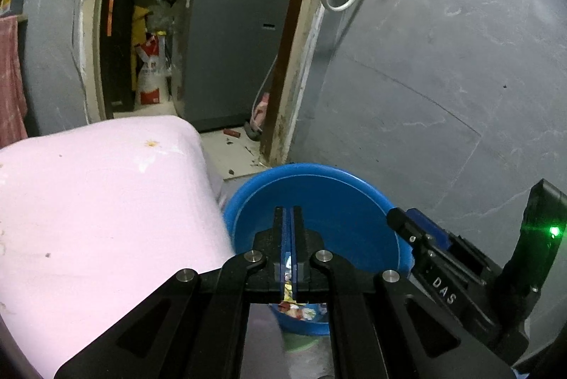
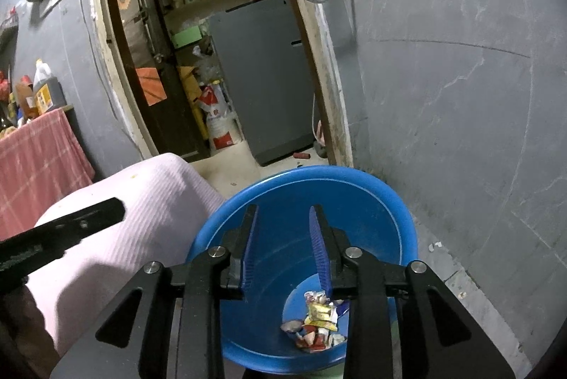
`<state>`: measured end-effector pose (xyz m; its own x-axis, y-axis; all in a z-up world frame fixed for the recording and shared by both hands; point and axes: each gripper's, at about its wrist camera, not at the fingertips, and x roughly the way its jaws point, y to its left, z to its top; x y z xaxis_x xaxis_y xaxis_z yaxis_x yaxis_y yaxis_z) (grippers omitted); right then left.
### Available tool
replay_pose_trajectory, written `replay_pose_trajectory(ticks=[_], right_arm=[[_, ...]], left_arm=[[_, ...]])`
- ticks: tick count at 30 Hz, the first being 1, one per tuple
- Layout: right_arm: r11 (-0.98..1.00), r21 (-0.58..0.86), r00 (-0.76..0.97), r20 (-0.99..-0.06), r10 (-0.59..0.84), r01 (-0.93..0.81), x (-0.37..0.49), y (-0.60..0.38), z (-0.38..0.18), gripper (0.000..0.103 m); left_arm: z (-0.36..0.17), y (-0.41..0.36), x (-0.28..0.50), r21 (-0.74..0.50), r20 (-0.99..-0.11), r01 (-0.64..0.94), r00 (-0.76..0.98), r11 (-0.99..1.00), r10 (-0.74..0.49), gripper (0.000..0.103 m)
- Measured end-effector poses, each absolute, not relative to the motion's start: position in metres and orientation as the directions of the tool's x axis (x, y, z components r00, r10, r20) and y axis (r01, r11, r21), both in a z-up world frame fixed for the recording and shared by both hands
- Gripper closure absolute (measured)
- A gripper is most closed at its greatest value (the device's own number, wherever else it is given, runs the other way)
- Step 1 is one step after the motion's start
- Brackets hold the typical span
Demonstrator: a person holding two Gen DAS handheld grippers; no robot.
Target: Collect trash
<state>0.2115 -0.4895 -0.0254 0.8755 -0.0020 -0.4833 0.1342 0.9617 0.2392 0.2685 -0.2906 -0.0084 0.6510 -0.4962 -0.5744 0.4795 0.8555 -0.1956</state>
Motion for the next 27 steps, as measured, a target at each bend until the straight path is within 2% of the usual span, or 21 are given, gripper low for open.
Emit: replay_pose_trajectory(ticks=[2,3,4,5,6,9,10,12,15,17,21,27], right_arm=[[0.962,0.238,0.879,-0.477,-0.005,0.135,0.211,-0.489,-0.024,0.074],[0.962,0.236,0.881,-0.473,-0.008,0.135,0.210,-0.488,-0.023,0.071],[0.963,0.235,0.883,-0.469,-0.009,0.135,0.209,-0.488,-0.022,0.060],[0.962,0.236,0.888,-0.461,-0.010,0.133,0.208,-0.487,-0.020,0.052],[0.962,0.240,0.892,-0.451,-0.011,0.133,0.205,-0.487,-0.019,0.044],[0.963,0.230,0.905,-0.425,-0.028,0.138,0.200,-0.485,-0.011,0.043],[0.964,0.224,0.908,-0.416,-0.038,0.143,0.198,-0.485,-0.009,0.039],[0.965,0.221,0.915,-0.400,-0.046,0.145,0.196,-0.483,-0.005,0.030],[0.968,0.209,0.925,-0.377,-0.051,0.139,0.193,-0.479,0.000,0.023],[0.970,0.204,0.930,-0.364,-0.052,0.134,0.191,-0.475,0.002,0.015],[0.972,0.202,0.940,-0.338,-0.046,0.120,0.186,-0.471,0.005,0.001],[0.972,0.207,0.946,-0.321,-0.035,0.107,0.181,-0.466,0.012,0.000]], left_arm=[[-0.006,-0.285,0.266,-0.195,-0.571,0.473,0.657,0.859,-0.491,0.093],[-0.005,-0.282,0.266,-0.194,-0.570,0.469,0.661,0.862,-0.488,0.084],[-0.004,-0.281,0.265,-0.192,-0.567,0.461,0.668,0.866,-0.482,0.077],[-0.002,-0.276,0.263,-0.191,-0.559,0.451,0.680,0.872,-0.474,0.063],[-0.001,-0.272,0.262,-0.190,-0.550,0.443,0.691,0.876,-0.469,0.054],[0.002,-0.258,0.259,-0.194,-0.538,0.420,0.710,0.887,-0.454,0.050],[0.003,-0.254,0.259,-0.193,-0.540,0.409,0.715,0.892,-0.445,0.048],[0.006,-0.248,0.259,-0.189,-0.541,0.382,0.728,0.905,-0.420,0.032],[0.010,-0.232,0.255,-0.209,-0.521,0.335,0.757,0.919,-0.395,0.014],[0.013,-0.224,0.251,-0.208,-0.508,0.298,0.781,0.931,-0.364,0.009],[0.019,-0.217,0.243,-0.172,-0.485,0.268,0.814,0.948,-0.319,0.008],[0.021,-0.206,0.230,-0.146,-0.446,0.246,0.848,0.958,-0.286,0.006]])
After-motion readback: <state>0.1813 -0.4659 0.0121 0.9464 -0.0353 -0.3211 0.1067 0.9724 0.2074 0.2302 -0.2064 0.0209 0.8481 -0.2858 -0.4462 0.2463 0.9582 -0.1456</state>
